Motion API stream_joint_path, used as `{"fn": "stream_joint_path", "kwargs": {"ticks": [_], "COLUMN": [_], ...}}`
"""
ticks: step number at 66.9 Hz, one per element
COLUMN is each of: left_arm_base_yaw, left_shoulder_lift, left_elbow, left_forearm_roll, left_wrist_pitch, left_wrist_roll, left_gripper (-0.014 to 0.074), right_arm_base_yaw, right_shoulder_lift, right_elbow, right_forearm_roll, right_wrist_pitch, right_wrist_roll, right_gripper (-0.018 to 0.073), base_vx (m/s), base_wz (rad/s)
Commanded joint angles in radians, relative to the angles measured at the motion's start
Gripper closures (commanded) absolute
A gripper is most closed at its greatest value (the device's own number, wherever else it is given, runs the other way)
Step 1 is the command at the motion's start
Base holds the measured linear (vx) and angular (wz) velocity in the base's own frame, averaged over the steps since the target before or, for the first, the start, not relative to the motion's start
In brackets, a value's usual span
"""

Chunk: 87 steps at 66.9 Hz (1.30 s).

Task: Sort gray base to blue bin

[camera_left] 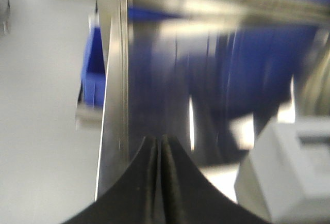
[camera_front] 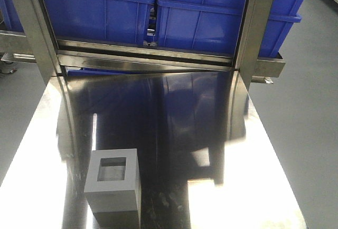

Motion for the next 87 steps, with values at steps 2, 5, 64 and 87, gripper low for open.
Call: {"fn": "stream_joint_path", "kwargs": {"ticks": [2, 5, 64, 87], "left_arm_base_yaw": [-0.002, -0.002, -0.002, -0.002], "left_shoulder_lift": [0.068, 0.081, 0.091, 0.091], "left_elbow": [-0.049, -0.049, -0.049, -0.049], "left_forearm_roll": [-0.012, -0.012, -0.02, -0.03], "left_wrist_pitch": [0.011, 0.013, 0.017, 0.005], "left_wrist_roll": [-0.003, -0.003, 0.028, 0.029], "left_gripper": [0.0603, 0.0603, 0.022, 0.0146], "right_arm_base_yaw": [-0.002, -0.002, -0.002, -0.002], "right_shoulder_lift": [-0.007, -0.007, -0.007, -0.007], "right_elbow": [0.006, 0.006, 0.006, 0.006], "right_forearm_roll": [-0.009, -0.009, -0.009, -0.009], "right_wrist_pitch": [-0.079, -0.079, -0.08, -0.08], "right_wrist_roll": [-0.012, -0.012, -0.012, -0.012], "right_gripper": [0.0564, 0.0564, 0.0564, 0.0564], "base_vx": [0.0, 0.0, 0.0, 0.0], "base_wz": [0.0, 0.0, 0.0, 0.0]}}
